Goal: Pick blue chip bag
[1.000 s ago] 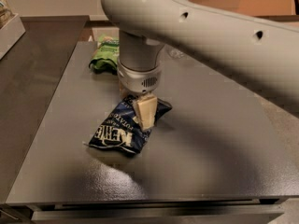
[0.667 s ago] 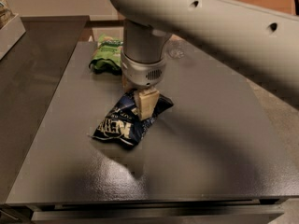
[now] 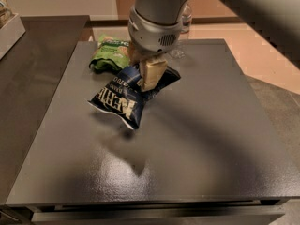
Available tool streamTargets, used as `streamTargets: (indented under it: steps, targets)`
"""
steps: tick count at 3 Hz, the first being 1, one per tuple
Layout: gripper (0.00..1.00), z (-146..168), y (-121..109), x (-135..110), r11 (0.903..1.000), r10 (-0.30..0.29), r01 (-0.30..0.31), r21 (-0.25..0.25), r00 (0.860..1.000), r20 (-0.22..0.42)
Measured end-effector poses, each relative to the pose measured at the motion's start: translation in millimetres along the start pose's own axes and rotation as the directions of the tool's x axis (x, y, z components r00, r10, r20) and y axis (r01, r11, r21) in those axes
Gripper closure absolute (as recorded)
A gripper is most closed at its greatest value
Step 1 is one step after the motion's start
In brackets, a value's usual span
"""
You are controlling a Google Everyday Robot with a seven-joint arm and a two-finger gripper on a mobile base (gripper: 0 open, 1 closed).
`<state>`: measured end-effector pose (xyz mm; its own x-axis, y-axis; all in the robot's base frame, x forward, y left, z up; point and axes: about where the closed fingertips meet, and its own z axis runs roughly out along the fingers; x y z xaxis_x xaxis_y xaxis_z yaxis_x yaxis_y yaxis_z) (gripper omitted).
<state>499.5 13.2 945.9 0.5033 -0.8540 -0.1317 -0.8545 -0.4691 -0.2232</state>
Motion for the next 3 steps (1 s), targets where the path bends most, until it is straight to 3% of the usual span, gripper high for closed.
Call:
streamTargets:
  steps: [1,2,3]
  targets:
    - [1.0,-31.9,-12.9,6.7,0.9993,0.003,-0.004,0.038,1.0,0.027]
    - [1.0,-65.0,-29.2,9.4,0.9938,-0.001,-0.006,0.111,0.998,0.07]
    - [1.0,-64.5,-29.9,9.1,0.9936,-0.002,-0.006,0.113,0.998,0.07]
